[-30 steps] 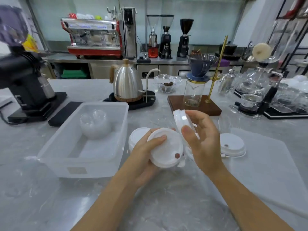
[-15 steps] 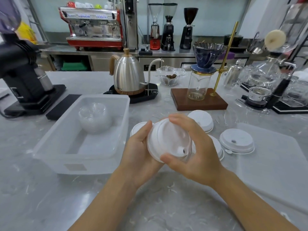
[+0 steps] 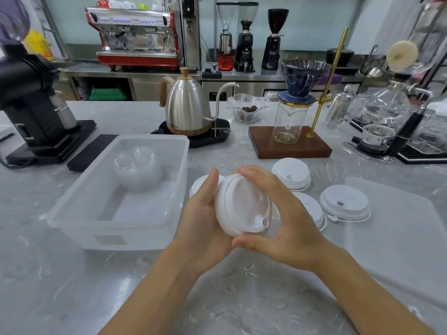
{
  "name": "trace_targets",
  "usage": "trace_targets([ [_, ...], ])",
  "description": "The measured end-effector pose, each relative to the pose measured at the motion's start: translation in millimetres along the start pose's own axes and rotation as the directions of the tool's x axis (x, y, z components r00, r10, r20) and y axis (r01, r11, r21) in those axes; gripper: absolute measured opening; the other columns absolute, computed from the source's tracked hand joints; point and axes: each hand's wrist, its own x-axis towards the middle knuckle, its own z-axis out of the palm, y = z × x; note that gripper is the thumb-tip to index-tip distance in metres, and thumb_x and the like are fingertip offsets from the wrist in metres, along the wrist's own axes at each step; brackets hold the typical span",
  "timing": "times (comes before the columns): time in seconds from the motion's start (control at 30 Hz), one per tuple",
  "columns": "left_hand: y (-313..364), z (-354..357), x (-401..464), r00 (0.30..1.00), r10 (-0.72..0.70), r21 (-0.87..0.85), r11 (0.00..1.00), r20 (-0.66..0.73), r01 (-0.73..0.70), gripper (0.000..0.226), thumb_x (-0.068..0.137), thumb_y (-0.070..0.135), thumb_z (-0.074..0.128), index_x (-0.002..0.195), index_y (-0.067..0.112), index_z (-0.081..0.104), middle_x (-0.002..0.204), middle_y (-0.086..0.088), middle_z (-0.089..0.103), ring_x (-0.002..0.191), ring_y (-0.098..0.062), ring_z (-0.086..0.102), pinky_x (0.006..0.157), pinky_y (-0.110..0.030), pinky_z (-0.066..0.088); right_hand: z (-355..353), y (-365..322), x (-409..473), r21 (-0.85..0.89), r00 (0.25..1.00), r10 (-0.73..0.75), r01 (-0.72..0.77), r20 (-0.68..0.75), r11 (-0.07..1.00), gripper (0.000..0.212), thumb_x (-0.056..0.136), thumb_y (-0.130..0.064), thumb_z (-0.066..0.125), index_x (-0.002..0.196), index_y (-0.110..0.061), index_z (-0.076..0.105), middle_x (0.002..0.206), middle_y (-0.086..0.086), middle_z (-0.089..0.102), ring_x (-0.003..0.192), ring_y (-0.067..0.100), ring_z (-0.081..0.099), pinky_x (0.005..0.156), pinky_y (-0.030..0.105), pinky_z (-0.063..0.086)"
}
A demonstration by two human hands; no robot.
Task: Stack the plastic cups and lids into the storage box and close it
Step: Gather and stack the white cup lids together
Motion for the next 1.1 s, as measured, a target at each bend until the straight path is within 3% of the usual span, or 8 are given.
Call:
trace_targets([
  [0.13, 2.6, 3.9, -2.2, 0.997, 0.003, 0.002, 1.000, 0.080, -0.003, 0.046, 0.090, 0.040, 0.064, 0.121, 0.005, 0.071, 0.109, -0.015, 0.072, 0.101, -0.030, 0.069, 0.089, -0.041, 0.056, -3.0, 0.6, -1.7, 0.021, 0.996, 0.081, -0.082, 0.041, 0.996, 0.092, 0.073, -0.035, 0.087, 0.149, -0.026, 0.036, 0.154, -0.010, 0.042, 0.147, 0.006, 0.034, 0.115, 0.016, 0.029],
  [0.2, 4.9, 4.2, -2.8, 0.990, 0.004, -0.019, 1.000, 0.139, -0.002, 0.040, 0.087, 0.031, 0.067, 0.118, 0.006, 0.072, 0.111, -0.015, 0.070, 0.103, -0.029, 0.067, 0.090, -0.041, 0.054, -4.8, 0.4, -2.8, 0.064, 0.991, 0.129, -0.132, 0.044, 0.989, 0.089, 0.073, -0.039, 0.086, 0.149, -0.029, 0.039, 0.153, -0.012, 0.044, 0.146, 0.010, 0.038, 0.116, 0.026, 0.036],
  [0.3, 7.8, 3.9, -4.0, 0.974, 0.006, 0.018, 1.000, 0.228, -0.011, 0.049, 0.085, 0.024, 0.079, 0.128, 0.006, 0.068, 0.121, -0.017, 0.067, 0.110, -0.031, 0.065, 0.096, -0.043, 0.052, -9.5, -0.7, -2.9, 0.145, 0.982, 0.186, -0.187, 0.021, 0.972, 0.087, 0.071, -0.049, 0.084, 0.147, -0.035, 0.043, 0.151, -0.012, 0.047, 0.142, 0.017, 0.044, 0.114, 0.046, 0.041],
  [0.4, 6.9, 2.4, -3.3, 0.972, 0.021, 0.161, 0.985, 0.236, -0.060, 0.060, 0.080, 0.039, 0.086, 0.132, 0.012, 0.070, 0.126, -0.016, 0.070, 0.114, -0.030, 0.068, 0.099, -0.046, 0.056, -14.6, -3.4, -1.8, 0.193, 0.980, 0.197, -0.195, 0.008, 0.962, 0.086, 0.070, -0.058, 0.081, 0.145, -0.037, 0.045, 0.148, -0.010, 0.051, 0.140, 0.019, 0.047, 0.111, 0.050, 0.043],
  [0.6, 1.2, 5.5, -4.1, 0.985, 0.062, 0.395, 0.911, 0.159, -0.121, 0.110, 0.058, 0.074, 0.083, 0.140, 0.007, 0.056, 0.126, -0.020, 0.069, 0.111, -0.036, 0.071, 0.096, -0.049, 0.060, -18.7, -5.6, -2.5, 0.186, 0.979, 0.197, -0.203, 0.051, 0.961, 0.094, 0.063, -0.063, 0.082, 0.146, -0.043, 0.043, 0.149, -0.013, 0.049, 0.141, 0.018, 0.045, 0.113, 0.043, 0.041],
  [0.73, -4.3, 6.0, -3.6, 0.986, 0.093, 0.441, 0.886, 0.137, -0.145, 0.096, 0.052, 0.082, 0.079, 0.126, 0.022, 0.070, 0.126, -0.017, 0.070, 0.127, -0.052, 0.058, 0.106, -0.067, 0.047, -19.7, -4.5, -3.8, 0.141, 0.977, 0.192, -0.204, 0.092, 0.969, 0.099, 0.058, -0.055, 0.088, 0.145, -0.046, 0.042, 0.148, -0.016, 0.049, 0.142, 0.014, 0.044, 0.115, 0.038, 0.039],
  [1.0, -7.9, 9.8, -3.7, 0.990, 0.135, 0.581, 0.804, 0.032, -0.129, 0.118, 0.042, 0.086, 0.080, 0.130, 0.010, 0.064, 0.129, -0.021, 0.070, 0.119, -0.043, 0.068, 0.099, -0.057, 0.058, -22.1, -5.0, -4.3, 0.141, 0.969, 0.213, -0.229, 0.122, 0.963, 0.090, 0.059, -0.043, 0.092, 0.137, -0.038, 0.048, 0.134, -0.014, 0.058, 0.129, 0.015, 0.055, 0.105, 0.029, 0.048],
  [1.1, -9.3, 9.3, -3.4, 0.992, 0.127, 0.610, 0.785, 0.019, -0.112, 0.101, 0.056, 0.072, 0.086, 0.130, 0.007, 0.065, 0.125, -0.022, 0.071, 0.114, -0.037, 0.072, 0.095, -0.048, 0.061, -21.8, -5.4, -4.9, 0.162, 0.966, 0.240, -0.253, 0.094, 0.954, 0.085, 0.059, -0.041, 0.090, 0.135, -0.034, 0.052, 0.128, -0.012, 0.062, 0.127, 0.016, 0.058, 0.102, 0.027, 0.049],
])
